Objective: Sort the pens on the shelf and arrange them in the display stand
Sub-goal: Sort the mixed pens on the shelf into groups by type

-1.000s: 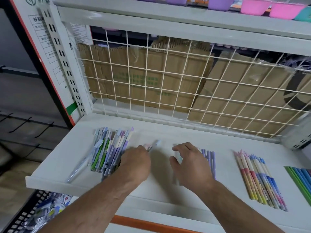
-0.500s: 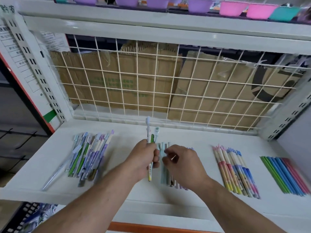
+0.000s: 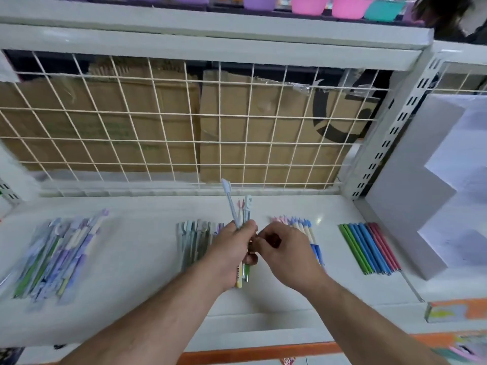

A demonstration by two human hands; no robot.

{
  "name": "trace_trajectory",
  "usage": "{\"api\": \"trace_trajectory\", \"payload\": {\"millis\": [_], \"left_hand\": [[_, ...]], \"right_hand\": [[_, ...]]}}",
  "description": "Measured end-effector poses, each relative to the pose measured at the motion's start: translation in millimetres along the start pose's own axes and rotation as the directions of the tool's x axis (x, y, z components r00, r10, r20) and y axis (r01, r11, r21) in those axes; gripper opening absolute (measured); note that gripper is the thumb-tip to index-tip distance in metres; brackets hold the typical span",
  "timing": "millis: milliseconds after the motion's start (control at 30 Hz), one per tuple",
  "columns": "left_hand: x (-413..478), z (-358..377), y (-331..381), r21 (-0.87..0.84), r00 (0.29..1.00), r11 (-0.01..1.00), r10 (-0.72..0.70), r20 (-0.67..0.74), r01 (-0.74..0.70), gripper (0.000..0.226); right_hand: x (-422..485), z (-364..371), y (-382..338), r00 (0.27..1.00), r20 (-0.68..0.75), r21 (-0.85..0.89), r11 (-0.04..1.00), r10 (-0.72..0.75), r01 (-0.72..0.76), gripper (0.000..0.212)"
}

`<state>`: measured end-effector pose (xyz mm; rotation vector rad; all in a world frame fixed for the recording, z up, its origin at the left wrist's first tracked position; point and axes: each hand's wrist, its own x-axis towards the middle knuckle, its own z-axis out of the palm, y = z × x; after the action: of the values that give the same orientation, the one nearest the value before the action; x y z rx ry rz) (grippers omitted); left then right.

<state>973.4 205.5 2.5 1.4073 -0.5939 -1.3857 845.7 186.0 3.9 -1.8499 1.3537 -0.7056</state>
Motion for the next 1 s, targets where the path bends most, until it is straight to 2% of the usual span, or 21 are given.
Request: {"api": "trace_trajectory", "payload": {"millis": [100, 300, 500, 567, 700, 833, 1000], "left_hand": [[1, 30, -8, -0.012, 0.999, 1.0, 0.004, 0.05, -0.003, 0.016], [-1, 88, -21, -0.12, 0.988, 0.989, -0.068, 0.137, 0.084, 0.019], [14, 127, -39, -0.139, 0.994, 0.985, -0.094, 0.051, 0.1, 0.014], [16, 135, -41, -0.14, 0.994, 0.985, -0.099, 0.036, 0.104, 0.011], [15, 144, -45, -0.068, 0.993, 0.992, -0.107, 0.047, 0.11, 0.016], [15, 148, -47, -0.036, 0.992, 0.992, -0.122, 0.038, 0.123, 0.023], [16, 142, -46, -0.028, 0.991, 0.991, -0.132, 0.029, 0.133, 0.02]], "right_hand": [[-5, -22, 11, 0.999, 0.023, 0.035, 0.999, 0.033, -0.034, 0.013], [-10, -60, 47, 0.99, 0.025, 0.072, 0.988, 0.138, -0.139, 0.019], [-8, -101, 86, 0.951, -0.12, 0.092, 0.957, 0.285, -0.275, 0.02], [-5, -116, 101, 0.935, -0.175, 0.043, 0.951, 0.309, -0.306, 0.021], [3, -137, 128, 0.917, -0.27, -0.222, 0.908, 0.293, -0.355, 0.018], [12, -141, 143, 0.925, -0.282, -0.378, 0.857, 0.254, -0.351, 0.017], [23, -139, 151, 0.948, -0.274, -0.525, 0.8, 0.164, -0.29, 0.019]]}}
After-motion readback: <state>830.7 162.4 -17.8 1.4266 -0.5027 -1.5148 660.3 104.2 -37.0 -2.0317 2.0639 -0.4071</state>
